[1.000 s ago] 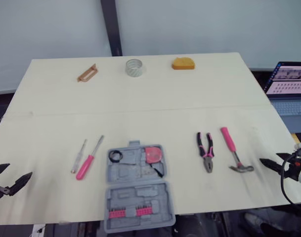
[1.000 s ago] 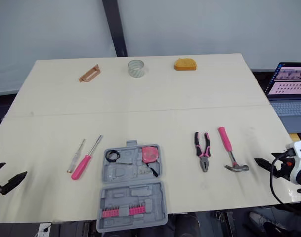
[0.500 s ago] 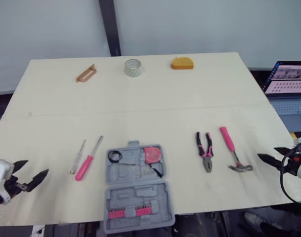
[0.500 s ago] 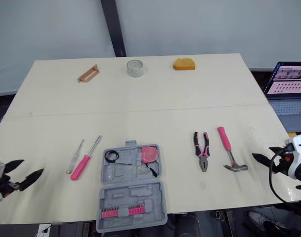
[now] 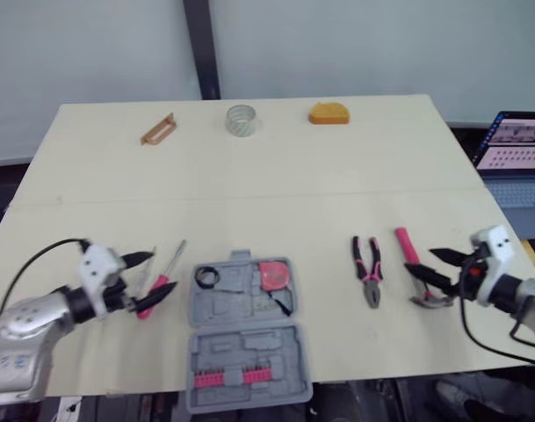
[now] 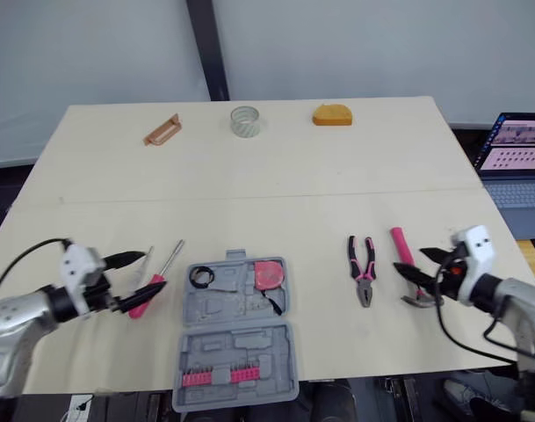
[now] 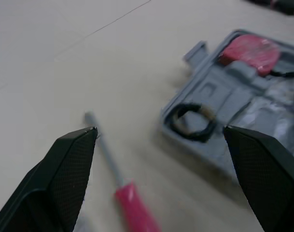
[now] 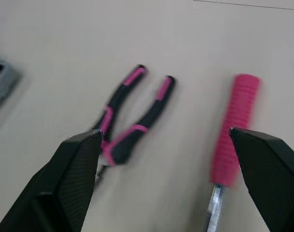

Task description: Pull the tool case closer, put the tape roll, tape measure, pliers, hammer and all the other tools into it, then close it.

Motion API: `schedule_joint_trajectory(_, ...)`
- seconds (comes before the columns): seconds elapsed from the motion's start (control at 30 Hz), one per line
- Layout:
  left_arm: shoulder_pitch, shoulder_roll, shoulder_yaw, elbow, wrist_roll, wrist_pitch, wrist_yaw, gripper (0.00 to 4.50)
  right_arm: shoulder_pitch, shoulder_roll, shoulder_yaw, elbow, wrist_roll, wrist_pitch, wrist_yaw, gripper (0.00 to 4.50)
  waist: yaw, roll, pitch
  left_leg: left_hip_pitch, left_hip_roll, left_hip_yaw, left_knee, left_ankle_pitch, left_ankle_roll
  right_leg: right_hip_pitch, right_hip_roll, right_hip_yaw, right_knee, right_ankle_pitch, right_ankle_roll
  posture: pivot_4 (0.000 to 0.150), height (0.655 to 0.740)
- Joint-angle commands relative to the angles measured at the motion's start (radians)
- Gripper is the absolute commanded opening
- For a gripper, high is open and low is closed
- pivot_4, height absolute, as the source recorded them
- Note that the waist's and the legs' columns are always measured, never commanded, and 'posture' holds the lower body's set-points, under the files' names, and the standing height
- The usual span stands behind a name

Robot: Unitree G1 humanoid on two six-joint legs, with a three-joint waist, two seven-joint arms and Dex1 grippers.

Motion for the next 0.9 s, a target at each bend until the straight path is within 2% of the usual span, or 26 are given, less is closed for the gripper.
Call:
schedule_joint_trajectory(0.03, -0.05, 0.003, -0.084, -0.058, 0.011, -0.004, -0.033, 4.5, 0.037, 0.044, 0.014, -0.163, -0.009, 0.064, -0.131, 4.42, 0.004, 0.0, 0.0, 0.0, 0.0, 0.0, 0.0, 0.0, 0.0, 0.0, 0.0, 0.0, 0.0, 0.0, 0.0, 0.15, 0.74)
schedule_joint_trajectory(0.23, -0.225, -0.052, -0.304, -0.102, 0.067, -0.069, -0.105, 4.5, 0.134, 0.251, 0.071, -0.387, -0.096, 0.054, -0.407, 4.42, 0.023, 0.0, 0.0, 0.0, 0.0, 0.0, 0.0, 0.0, 0.0, 0.0, 0.0, 0.001, 0.0, 0.0, 0.0, 0.15, 0.74)
schedule_joint_trajectory(0.4, -0.319, -0.111, -0.383, -0.06, 0.091, -0.128, -0.129, 4.5, 0.235, 0.385, 0.13, -0.455, -0.199, -0.027, -0.548, 4.42, 0.023, 0.0, -0.001, 0.0, 0.0, 0.001, 0.001, 0.0, 0.0, -0.001, 0.001, 0.002, 0.001, 0.0, 0.0, 0.15, 0.74)
schedule_joint_trajectory(0.63, -0.335, -0.116, -0.426, -0.034, 0.111, -0.164, -0.164, 4.5, 0.304, 0.46, 0.183, -0.423, -0.284, -0.113, -0.617, 4.42, 0.015, 0.001, -0.001, -0.001, 0.0, 0.002, 0.001, 0.0, 0.0, -0.004, 0.002, 0.003, 0.002, 0.0, 0.0, 0.15, 0.74)
schedule_joint_trajectory(0.9, -0.353, -0.125, -0.447, -0.012, 0.126, -0.18, -0.169, 4.5, 0.283, 0.489, 0.217, -0.36, -0.333, -0.152, -0.643, 4.42, 0.016, 0.001, -0.001, -0.002, 0.0, 0.002, 0.001, 0.0, 0.0, -0.005, 0.002, 0.004, 0.002, 0.0, 0.0, 0.15, 0.74)
